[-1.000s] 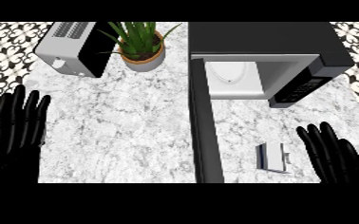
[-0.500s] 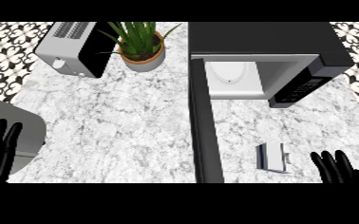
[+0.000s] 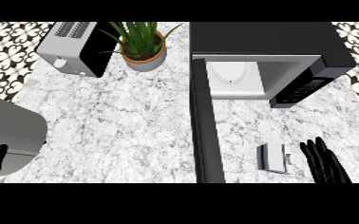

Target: Pick up the milk, place it into the microwave and close the microwave

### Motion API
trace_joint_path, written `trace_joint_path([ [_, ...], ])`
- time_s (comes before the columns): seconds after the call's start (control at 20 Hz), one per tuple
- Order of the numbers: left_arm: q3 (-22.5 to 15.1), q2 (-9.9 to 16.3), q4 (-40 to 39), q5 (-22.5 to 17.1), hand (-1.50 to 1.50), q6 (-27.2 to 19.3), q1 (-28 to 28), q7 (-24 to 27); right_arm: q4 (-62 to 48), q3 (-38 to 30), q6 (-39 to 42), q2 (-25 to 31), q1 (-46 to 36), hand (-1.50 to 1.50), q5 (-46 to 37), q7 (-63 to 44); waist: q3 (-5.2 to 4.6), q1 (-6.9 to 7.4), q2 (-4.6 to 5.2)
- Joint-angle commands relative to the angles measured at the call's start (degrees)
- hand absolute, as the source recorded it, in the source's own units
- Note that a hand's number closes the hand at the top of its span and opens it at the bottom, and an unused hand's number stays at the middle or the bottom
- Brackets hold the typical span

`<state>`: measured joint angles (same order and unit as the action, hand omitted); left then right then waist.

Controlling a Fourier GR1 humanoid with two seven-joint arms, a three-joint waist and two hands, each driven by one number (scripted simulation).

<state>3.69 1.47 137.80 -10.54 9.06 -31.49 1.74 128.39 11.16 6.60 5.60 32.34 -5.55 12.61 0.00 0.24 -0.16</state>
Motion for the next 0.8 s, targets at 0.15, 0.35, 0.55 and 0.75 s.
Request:
trace_joint_path([
  [0.15,3.09,-0.97,0.99,-3.11,-1.50,3.20,-3.51,2.88,-6.65,-4.92,0.46,0.05,0.93,-1.50,3.20,4.89,0.00,-0.09,-0.01],
  [0.35,6.19,0.08,3.83,-6.38,-1.50,5.52,-6.33,2.22,-16.92,-7.71,-0.80,-0.68,-1.72,-1.50,1.81,9.75,0.02,0.25,-0.03],
  [0.55,6.05,-1.38,2.33,-5.98,-1.50,7.64,-7.46,3.79,-25.56,-11.74,-1.86,-0.57,-7.41,-1.50,1.93,12.10,0.02,0.43,0.03],
  [0.75,9.30,-0.15,0.79,-8.09,-1.50,6.73,-3.01,0.12,-27.75,-13.19,-1.08,0.08,-7.27,-1.50,2.24,13.96,0.00,-0.09,0.08],
])
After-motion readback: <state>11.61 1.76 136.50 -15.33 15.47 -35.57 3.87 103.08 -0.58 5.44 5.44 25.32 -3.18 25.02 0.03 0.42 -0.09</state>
